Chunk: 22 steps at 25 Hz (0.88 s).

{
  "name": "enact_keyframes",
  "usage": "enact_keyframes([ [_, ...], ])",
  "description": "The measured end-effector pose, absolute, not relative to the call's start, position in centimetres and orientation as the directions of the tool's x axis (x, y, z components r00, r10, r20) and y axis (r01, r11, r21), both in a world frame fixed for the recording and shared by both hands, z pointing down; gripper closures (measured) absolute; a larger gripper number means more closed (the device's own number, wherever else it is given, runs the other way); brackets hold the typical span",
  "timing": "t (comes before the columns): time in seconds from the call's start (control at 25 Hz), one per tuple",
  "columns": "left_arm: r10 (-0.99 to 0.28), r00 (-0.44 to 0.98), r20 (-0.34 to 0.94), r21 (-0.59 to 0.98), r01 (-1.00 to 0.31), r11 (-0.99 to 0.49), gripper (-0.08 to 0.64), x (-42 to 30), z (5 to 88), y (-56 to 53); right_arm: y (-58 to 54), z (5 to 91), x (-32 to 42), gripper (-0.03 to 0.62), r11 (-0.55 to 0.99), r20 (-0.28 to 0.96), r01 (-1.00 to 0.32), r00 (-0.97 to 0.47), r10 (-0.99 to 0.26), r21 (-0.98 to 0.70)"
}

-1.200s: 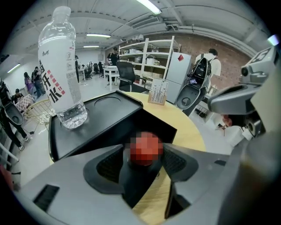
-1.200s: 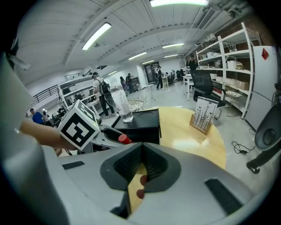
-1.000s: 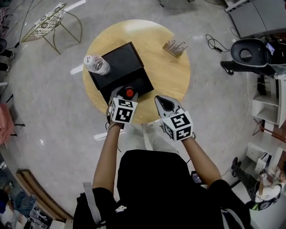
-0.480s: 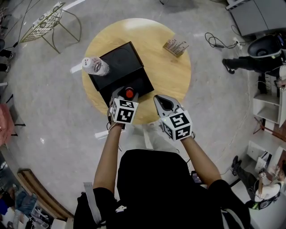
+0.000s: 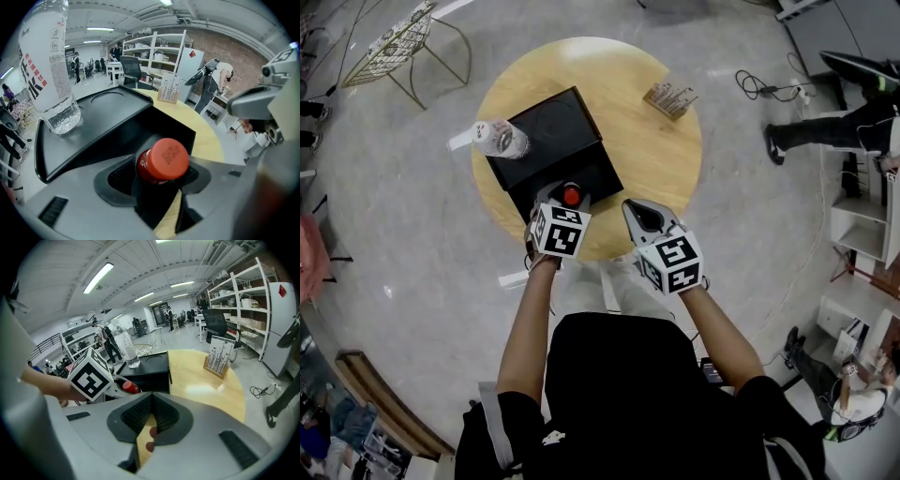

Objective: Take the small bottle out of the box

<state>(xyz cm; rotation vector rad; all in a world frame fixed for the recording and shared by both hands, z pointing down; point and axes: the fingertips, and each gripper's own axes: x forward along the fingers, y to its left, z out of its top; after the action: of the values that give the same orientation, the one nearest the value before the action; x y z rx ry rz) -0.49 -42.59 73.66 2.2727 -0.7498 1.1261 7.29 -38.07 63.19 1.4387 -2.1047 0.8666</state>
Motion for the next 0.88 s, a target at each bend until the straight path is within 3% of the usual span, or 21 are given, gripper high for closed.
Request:
enact_keyframes([
  [0.88,-0.41,0.507,0.758,0.14,-0.74,-0.658,0.327,-1.6,70.2,-43.9,-37.9,62.4,7.5,0.591,0.295,0.648,-0.923,-0.383,-0.658,-0.246],
])
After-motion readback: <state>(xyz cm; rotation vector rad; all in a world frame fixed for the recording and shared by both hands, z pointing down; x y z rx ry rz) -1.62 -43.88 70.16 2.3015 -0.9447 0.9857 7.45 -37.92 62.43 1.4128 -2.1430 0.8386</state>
